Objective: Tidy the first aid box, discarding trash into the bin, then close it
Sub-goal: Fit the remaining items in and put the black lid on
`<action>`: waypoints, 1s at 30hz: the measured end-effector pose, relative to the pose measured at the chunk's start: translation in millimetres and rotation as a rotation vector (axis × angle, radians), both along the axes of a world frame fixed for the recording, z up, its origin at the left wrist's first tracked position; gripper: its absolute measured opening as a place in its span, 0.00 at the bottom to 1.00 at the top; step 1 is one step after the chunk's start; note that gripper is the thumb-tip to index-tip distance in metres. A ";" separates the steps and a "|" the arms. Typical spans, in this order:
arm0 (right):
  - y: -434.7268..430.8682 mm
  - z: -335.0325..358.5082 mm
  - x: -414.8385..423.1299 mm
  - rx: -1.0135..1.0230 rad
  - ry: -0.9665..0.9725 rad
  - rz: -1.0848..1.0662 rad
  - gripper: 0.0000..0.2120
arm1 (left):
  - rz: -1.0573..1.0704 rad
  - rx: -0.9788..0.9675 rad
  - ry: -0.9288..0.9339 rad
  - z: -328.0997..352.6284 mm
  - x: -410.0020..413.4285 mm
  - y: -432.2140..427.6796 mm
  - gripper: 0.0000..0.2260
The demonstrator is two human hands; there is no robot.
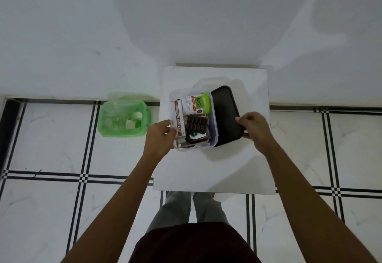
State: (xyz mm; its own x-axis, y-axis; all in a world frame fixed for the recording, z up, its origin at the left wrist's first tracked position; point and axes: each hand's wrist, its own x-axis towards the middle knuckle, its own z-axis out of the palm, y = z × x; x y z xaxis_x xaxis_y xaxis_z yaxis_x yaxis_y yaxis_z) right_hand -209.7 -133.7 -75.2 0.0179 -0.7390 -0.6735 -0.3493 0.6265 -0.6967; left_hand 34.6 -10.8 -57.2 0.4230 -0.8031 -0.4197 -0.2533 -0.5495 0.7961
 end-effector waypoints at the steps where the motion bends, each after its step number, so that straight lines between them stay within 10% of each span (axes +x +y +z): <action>1: -3.9 12.3 -2.6 0.005 -0.032 -0.009 0.10 | -0.013 0.005 -0.007 -2.6 -1.2 -2.5 0.09; 17: 97.5 9.4 106.4 -0.862 0.571 0.566 0.18 | 0.258 0.105 0.253 -1.5 -4.2 -35.3 0.12; 26: 76.3 16.1 83.2 -0.764 0.393 0.363 0.11 | 0.193 0.080 0.112 -8.5 -2.9 -54.8 0.08; 30: 52.3 19.9 44.3 -0.360 0.487 0.164 0.19 | 0.189 0.083 0.047 -11.9 -4.8 -51.0 0.11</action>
State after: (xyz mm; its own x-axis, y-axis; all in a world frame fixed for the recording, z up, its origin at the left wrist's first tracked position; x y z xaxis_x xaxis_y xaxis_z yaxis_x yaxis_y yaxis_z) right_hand -165.4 -81.4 -55.3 -0.0957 -0.9346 -0.3427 -0.7517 0.2935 -0.5906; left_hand 29.8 -61.9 -69.0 0.5415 -0.6731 -0.5038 -0.1028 -0.6477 0.7549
